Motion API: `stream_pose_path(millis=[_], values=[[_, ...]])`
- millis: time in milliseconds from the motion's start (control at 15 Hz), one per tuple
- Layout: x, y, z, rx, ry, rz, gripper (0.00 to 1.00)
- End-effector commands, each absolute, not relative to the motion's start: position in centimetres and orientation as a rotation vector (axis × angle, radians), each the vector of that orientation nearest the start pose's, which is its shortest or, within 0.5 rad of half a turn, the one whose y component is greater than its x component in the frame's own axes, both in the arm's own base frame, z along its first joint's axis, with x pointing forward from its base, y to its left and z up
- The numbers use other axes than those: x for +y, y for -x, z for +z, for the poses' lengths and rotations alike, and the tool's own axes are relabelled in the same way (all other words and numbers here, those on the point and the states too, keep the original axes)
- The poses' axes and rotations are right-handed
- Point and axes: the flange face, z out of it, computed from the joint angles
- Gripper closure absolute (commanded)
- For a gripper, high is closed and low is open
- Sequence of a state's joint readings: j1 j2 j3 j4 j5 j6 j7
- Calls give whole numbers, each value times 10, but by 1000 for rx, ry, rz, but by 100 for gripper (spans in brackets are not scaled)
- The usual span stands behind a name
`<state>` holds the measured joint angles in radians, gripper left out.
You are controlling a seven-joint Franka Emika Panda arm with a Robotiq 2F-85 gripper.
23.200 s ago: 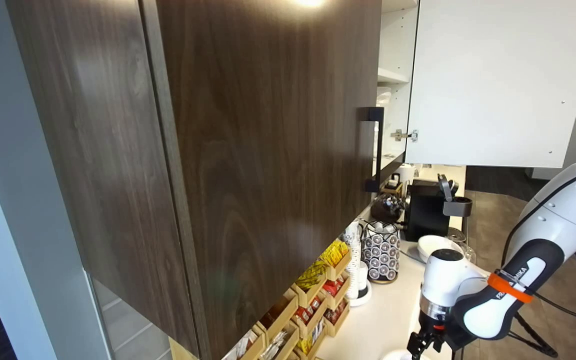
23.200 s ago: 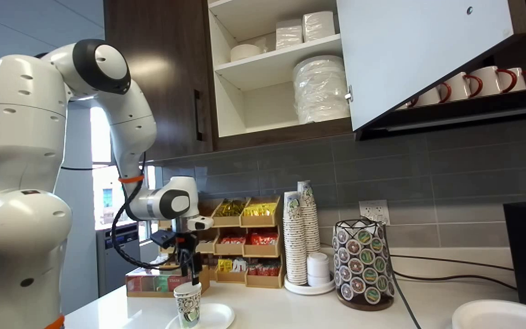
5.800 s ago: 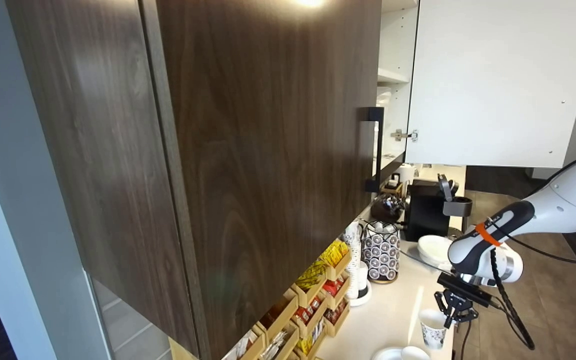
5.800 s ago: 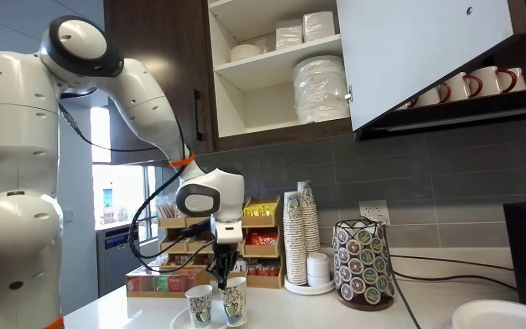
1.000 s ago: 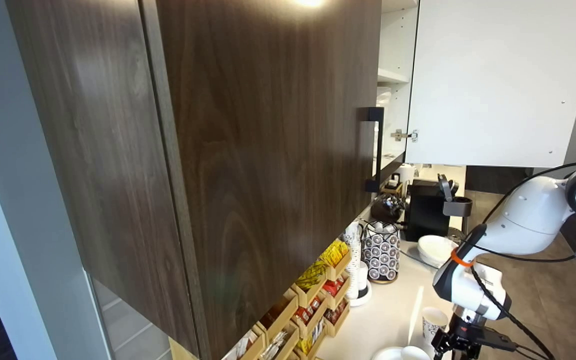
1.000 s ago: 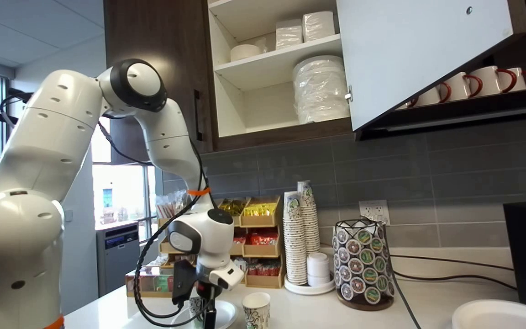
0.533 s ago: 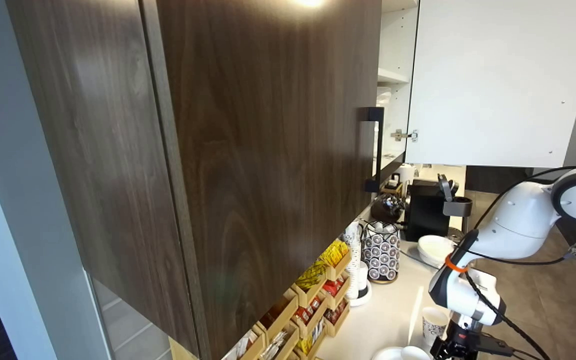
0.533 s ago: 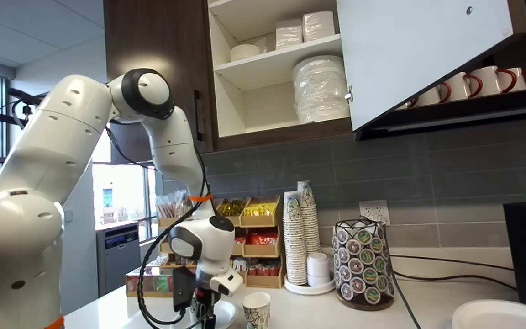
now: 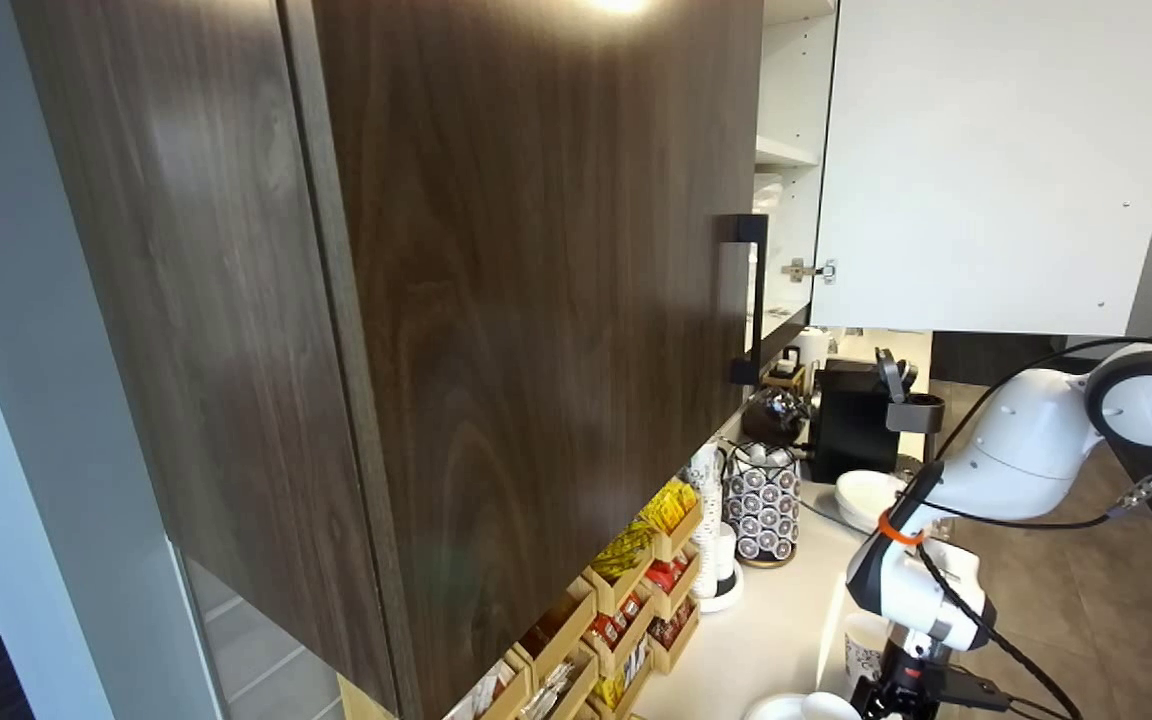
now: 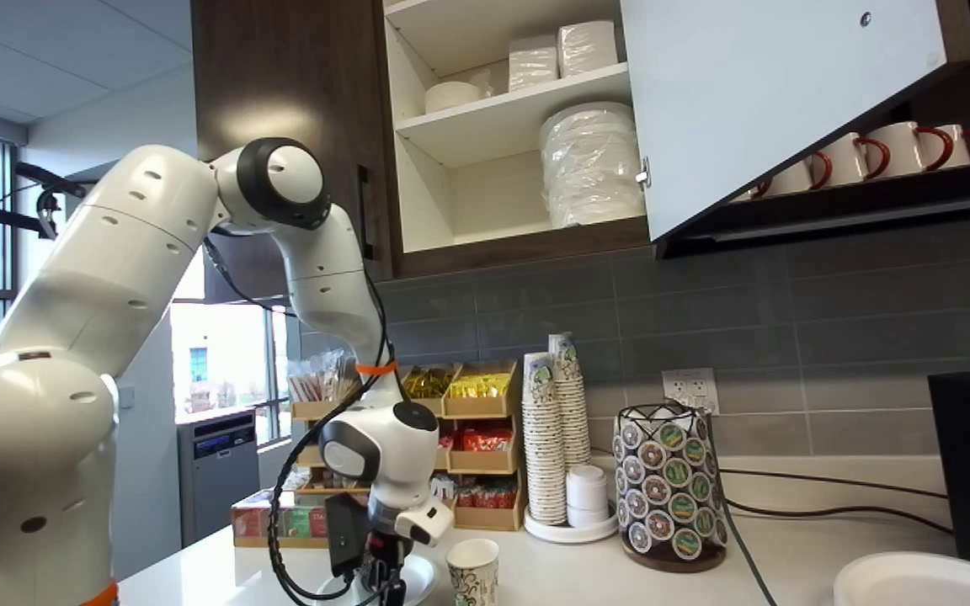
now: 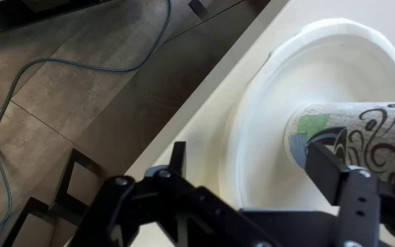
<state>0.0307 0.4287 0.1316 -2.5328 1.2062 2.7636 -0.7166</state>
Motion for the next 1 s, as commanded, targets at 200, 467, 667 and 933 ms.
stream_pose_path(millis=[200,467,667,933], values=[[33,-400,78,416,2705,111,37],[31,-400,73,421,2705,115,67],[30,-400,70,421,2705,117,80],[29,-402,70,423,2703,110,97]])
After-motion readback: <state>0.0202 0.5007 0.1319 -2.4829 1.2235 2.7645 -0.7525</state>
